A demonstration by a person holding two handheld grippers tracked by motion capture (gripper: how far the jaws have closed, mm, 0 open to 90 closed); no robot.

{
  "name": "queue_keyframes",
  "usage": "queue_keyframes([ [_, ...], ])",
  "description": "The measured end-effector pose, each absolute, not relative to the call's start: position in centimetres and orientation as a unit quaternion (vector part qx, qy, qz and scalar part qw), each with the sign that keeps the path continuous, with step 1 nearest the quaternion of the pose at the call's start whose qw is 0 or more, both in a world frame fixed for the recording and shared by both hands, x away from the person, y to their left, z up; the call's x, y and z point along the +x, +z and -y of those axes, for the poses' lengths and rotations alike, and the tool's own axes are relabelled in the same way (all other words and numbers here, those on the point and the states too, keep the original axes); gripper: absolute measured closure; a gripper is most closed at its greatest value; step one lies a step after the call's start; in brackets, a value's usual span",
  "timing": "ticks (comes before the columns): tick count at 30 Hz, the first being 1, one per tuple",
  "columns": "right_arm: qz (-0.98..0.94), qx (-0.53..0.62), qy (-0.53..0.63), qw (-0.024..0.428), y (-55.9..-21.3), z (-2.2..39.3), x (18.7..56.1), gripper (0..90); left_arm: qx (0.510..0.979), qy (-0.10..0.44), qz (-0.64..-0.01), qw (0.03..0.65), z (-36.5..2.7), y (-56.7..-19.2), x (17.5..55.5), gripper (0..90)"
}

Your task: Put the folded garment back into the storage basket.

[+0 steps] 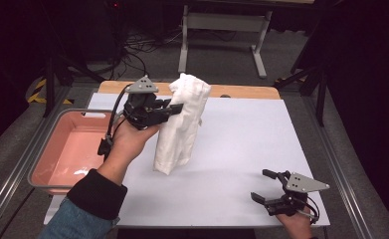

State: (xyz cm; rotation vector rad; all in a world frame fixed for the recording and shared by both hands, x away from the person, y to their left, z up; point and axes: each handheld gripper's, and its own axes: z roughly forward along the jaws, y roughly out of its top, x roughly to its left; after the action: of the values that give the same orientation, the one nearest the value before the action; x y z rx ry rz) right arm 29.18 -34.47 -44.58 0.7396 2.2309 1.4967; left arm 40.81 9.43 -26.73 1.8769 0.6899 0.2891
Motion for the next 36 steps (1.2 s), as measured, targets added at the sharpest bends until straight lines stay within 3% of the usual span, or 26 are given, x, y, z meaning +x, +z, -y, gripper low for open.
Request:
queue_keyframes([
  [22, -0.789, 0.262, 0.527, 0.175, -44.7, 34.4, 29.2, 10.3, 0.724, 0.137, -0.225, 0.637, -17.0, -28.2, 38.3, 72.8],
  [36, -0.789, 0.262, 0.529, 0.171, -44.7, 34.3, 29.3, 10.3, 0.706, 0.157, -0.231, 0.651, -20.9, -28.6, 36.9, 72.8],
])
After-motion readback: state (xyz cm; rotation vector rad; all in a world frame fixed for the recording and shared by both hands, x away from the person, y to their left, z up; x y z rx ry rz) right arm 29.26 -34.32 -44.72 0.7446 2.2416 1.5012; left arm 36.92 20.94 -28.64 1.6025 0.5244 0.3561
